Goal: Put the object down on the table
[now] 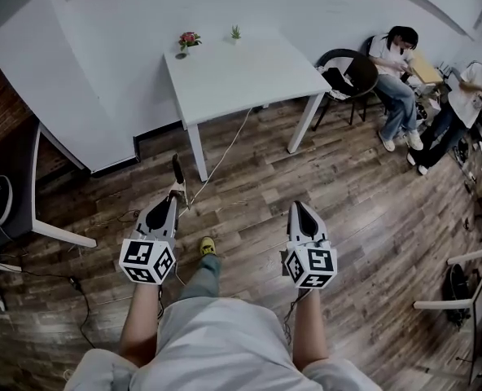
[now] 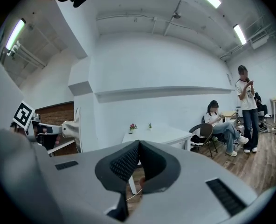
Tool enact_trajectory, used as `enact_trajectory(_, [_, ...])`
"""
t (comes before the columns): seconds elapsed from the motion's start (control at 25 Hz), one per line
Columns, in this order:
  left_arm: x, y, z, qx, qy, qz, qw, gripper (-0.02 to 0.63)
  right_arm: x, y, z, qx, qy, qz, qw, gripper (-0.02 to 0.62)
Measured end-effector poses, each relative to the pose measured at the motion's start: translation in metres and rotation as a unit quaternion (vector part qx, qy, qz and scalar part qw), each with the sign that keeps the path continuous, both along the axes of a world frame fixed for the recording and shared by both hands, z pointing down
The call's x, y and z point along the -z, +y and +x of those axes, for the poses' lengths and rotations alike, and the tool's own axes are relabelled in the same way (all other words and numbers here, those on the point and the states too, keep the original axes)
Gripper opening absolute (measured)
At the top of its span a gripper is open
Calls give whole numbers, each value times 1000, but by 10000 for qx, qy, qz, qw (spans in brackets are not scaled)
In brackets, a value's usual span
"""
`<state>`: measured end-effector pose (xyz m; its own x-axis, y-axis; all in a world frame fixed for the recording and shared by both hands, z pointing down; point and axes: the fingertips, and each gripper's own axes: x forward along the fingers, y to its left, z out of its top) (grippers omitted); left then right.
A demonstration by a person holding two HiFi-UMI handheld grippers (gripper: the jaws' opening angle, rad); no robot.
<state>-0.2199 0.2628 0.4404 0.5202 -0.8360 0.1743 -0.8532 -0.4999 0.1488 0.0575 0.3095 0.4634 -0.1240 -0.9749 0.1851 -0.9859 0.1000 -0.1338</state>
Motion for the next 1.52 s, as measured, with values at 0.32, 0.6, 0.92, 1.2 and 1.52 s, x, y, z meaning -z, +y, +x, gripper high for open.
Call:
enact_trajectory(0.32, [-2,-107,1,-108,9,-179,9998,20,2,-102,-3,-80,-52,-161,9998,8])
enact_trajectory(0.6, [2,-205,-11,-228,54,-226,9995,20,7,-193,-17,-206,-75,-212,9995,8])
enact_trajectory(0.92, [0,-275,-29,-298,178,-270,9990,20,13,-257,-35,-310,-9,-190,9993,8])
enact_trajectory(1.2, [2,-309,-34,-294,232,-200,9991,20,18,-291,-36,-330,20,-78,9994,8])
enact_trajectory(1.52, [-1,-347,-17,-317,180,-165,9992,20,16,-332,-23,-290,-74,41,9995,8])
